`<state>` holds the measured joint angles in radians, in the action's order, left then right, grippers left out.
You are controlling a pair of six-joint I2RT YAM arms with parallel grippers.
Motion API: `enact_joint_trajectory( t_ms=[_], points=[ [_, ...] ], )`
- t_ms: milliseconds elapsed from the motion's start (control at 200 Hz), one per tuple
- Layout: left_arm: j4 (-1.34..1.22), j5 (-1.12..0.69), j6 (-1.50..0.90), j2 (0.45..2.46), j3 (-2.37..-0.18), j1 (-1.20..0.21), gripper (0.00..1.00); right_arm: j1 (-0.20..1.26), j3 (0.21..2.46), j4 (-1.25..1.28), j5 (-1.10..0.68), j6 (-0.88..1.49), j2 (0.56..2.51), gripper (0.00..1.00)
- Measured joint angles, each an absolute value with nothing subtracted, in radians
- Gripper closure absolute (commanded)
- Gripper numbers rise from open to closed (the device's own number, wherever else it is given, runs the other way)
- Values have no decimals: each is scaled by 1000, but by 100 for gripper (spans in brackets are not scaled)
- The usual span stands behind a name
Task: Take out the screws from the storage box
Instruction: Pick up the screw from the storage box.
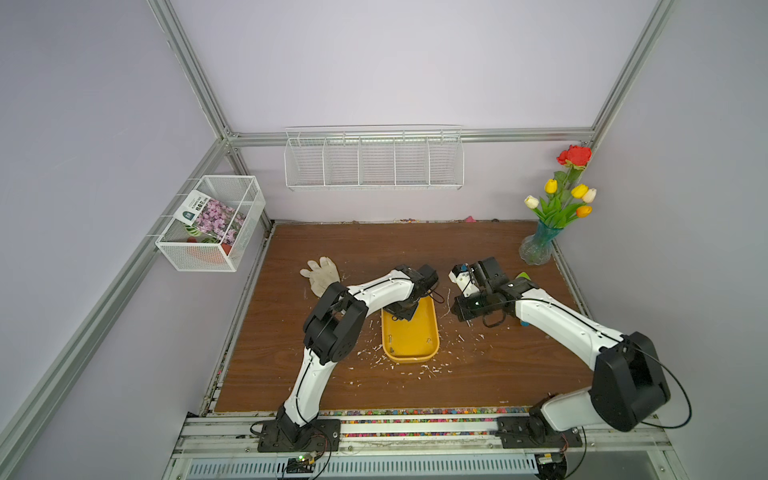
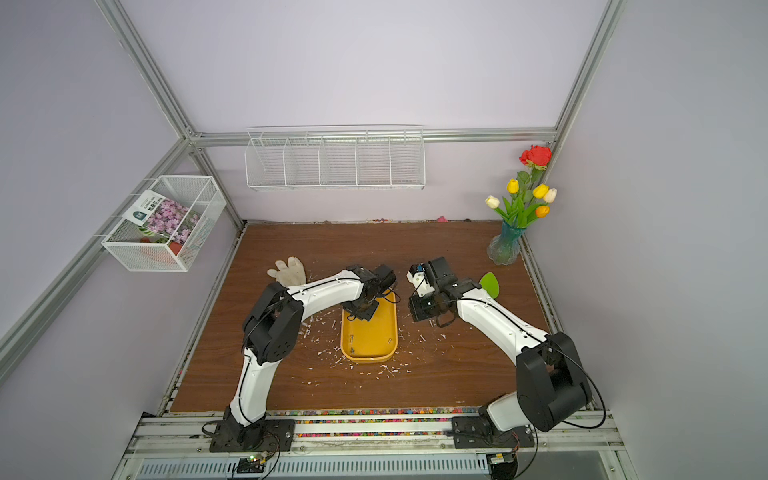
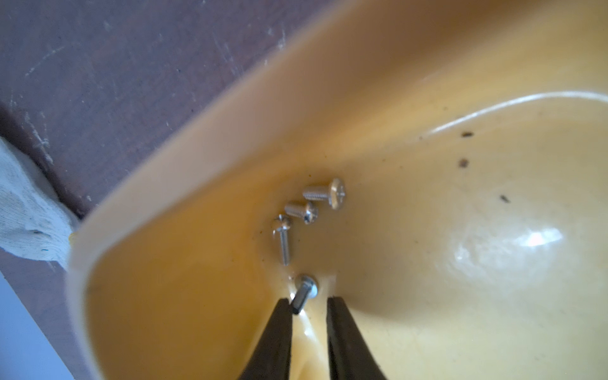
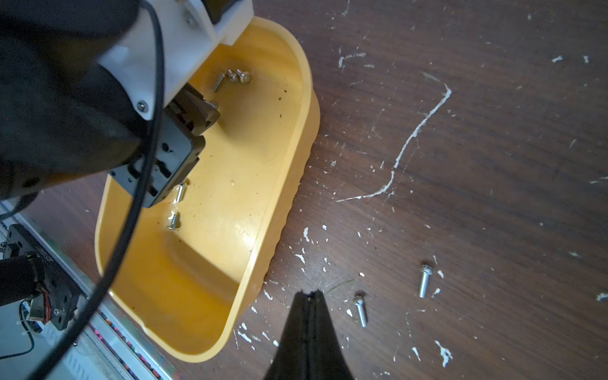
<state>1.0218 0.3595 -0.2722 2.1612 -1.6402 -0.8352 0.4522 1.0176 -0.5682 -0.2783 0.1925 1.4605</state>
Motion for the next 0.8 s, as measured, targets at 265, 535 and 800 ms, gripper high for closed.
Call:
enact_joint_trajectory(
  t_ms=[265, 535, 800],
  points=[
    [1026, 362, -267, 2161, -1641, -835, 86, 452, 1018, -568, -278, 189, 1460, 95],
    [1024, 350, -260, 2161, -1642, -835, 80, 452, 1018, -568, -278, 186, 1460, 95],
    [1016, 335, -260, 2161, -1642, -835, 79, 452, 1018, -568, -278, 186, 1460, 95]
  ],
)
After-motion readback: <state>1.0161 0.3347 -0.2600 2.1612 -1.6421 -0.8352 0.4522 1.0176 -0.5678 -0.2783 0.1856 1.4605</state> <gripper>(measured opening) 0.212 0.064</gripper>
